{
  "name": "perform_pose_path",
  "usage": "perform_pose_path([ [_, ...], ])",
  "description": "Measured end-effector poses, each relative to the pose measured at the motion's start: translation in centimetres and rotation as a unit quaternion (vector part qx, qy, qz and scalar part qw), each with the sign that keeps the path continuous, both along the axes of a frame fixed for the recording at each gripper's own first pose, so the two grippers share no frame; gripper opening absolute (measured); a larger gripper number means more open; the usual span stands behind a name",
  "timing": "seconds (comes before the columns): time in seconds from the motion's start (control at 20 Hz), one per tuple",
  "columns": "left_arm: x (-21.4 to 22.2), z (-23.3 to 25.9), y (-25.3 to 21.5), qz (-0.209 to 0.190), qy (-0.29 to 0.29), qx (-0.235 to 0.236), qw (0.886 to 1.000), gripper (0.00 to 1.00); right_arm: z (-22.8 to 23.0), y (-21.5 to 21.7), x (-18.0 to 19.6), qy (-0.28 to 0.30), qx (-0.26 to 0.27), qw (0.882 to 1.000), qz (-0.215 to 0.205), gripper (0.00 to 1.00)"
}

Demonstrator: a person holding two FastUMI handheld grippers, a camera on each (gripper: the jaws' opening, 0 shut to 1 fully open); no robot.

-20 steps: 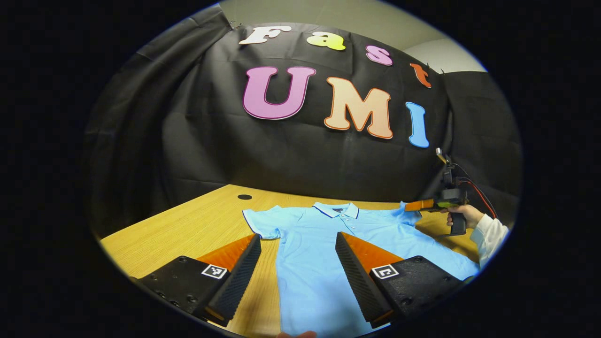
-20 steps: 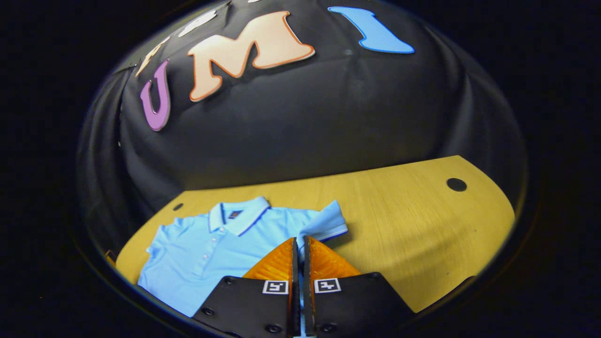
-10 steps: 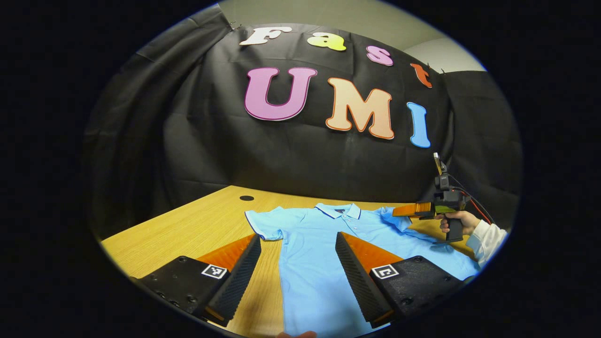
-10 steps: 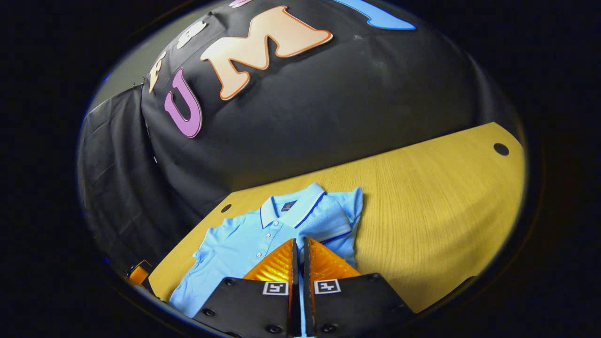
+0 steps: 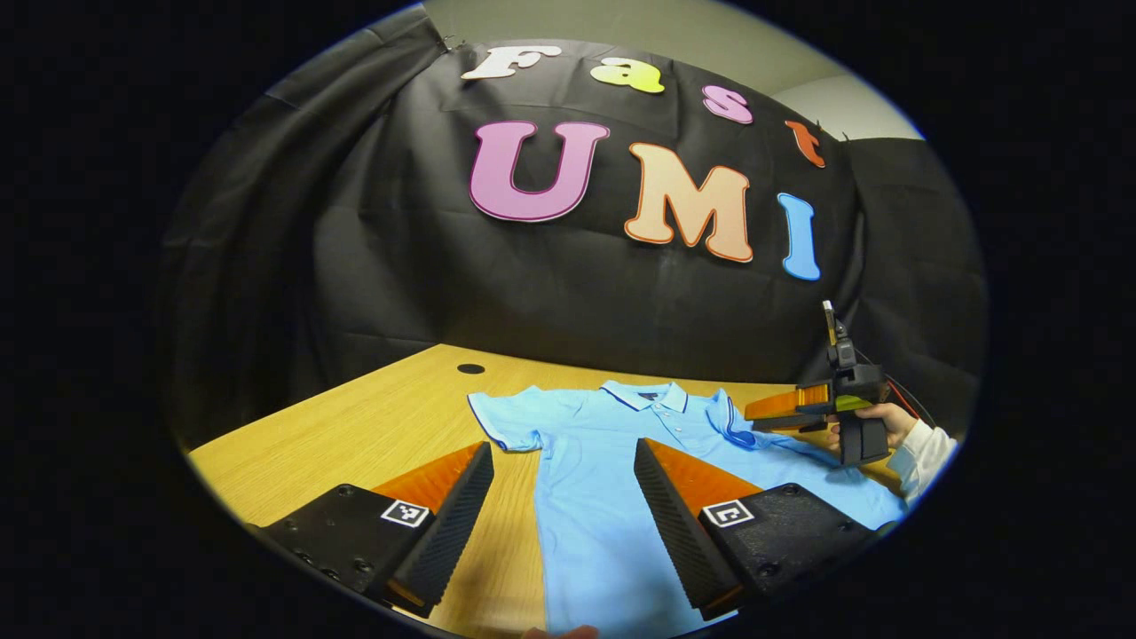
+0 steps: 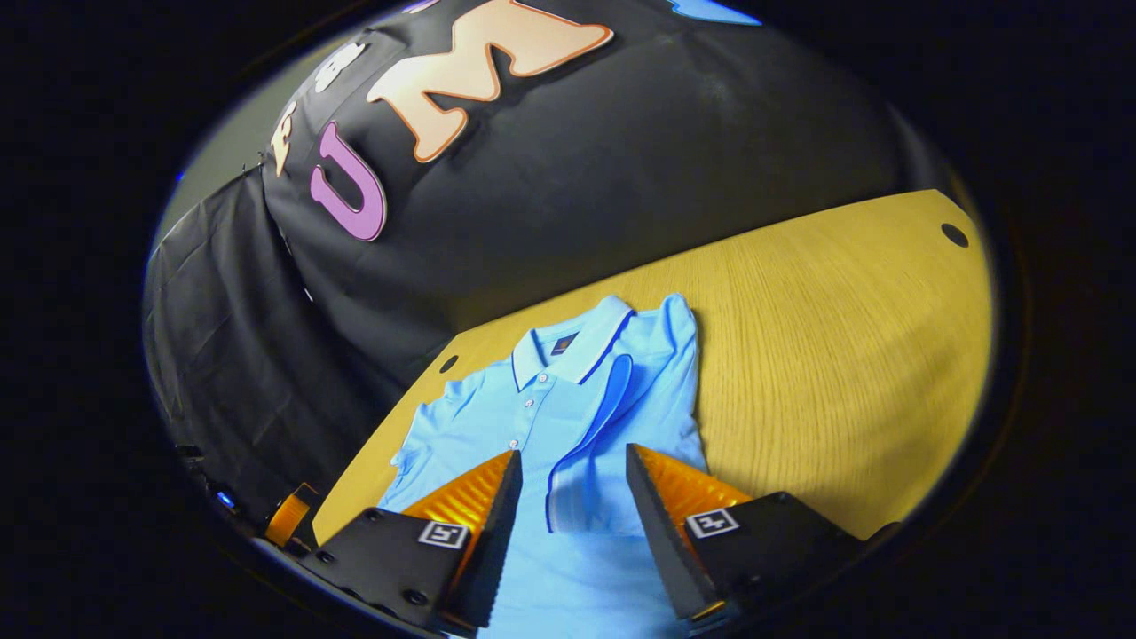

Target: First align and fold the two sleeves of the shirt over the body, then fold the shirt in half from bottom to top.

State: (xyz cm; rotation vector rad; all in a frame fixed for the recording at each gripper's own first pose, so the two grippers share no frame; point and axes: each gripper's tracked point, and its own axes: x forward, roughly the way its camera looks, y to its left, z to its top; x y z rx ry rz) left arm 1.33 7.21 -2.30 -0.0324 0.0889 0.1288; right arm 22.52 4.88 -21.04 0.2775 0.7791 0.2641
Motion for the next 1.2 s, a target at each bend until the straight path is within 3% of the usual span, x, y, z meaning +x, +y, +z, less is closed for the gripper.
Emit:
perform_pose_path([
  [0.1, 0.5, 0.5, 0.7, 0.004, -0.002, 0.001, 1.000, 0.95, 1.2, 0.1, -0.4, -0.021, -0.013, 1.000, 0.011, 0.97],
  [0.3, 2.4, 0.6, 2.4, 0.015, 0.030, -0.012, 0.999, 0.95, 5.7, 0.0, -2.1, -0.078, -0.024, 0.997, 0.018, 0.98],
  [0.6, 8.2, -1.7, 4.1, 0.014, 0.105, -0.037, 0.994, 0.95, 10.1, -3.9, -6.9, -0.141, -0.045, 0.989, -0.022, 0.98],
  [0.95, 14.4, -5.5, 5.8, 0.037, 0.199, -0.068, 0.977, 0.95, 13.0, -7.0, -13.6, -0.197, -0.051, 0.978, -0.040, 0.98],
  [1.2, 16.6, -8.0, 7.7, 0.080, 0.242, -0.043, 0.966, 0.95, 14.7, -10.6, -16.6, -0.225, -0.058, 0.969, -0.080, 0.98],
])
